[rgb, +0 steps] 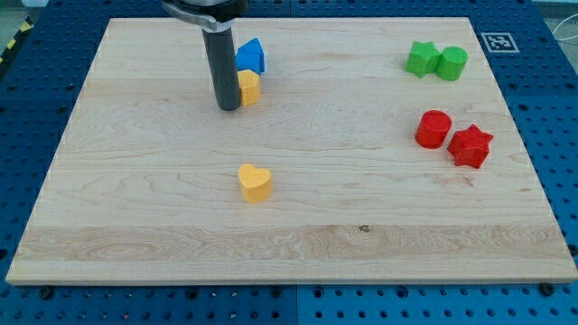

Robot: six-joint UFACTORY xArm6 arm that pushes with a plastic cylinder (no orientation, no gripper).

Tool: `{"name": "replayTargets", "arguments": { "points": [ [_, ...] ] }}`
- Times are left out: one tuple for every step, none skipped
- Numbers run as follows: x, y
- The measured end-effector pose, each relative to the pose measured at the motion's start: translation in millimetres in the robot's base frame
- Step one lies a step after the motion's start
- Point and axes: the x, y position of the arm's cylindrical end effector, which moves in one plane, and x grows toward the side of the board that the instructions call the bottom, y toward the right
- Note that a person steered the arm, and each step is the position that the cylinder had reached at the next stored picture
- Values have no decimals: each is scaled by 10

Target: Point your arm towards the yellow heart

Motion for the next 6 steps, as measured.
{"name": "replayTargets", "arguments": {
  "points": [
    [44, 0],
    [230, -126],
    [441, -385],
    [844, -458],
    [1430, -333],
    [1779, 81]
  ]
}}
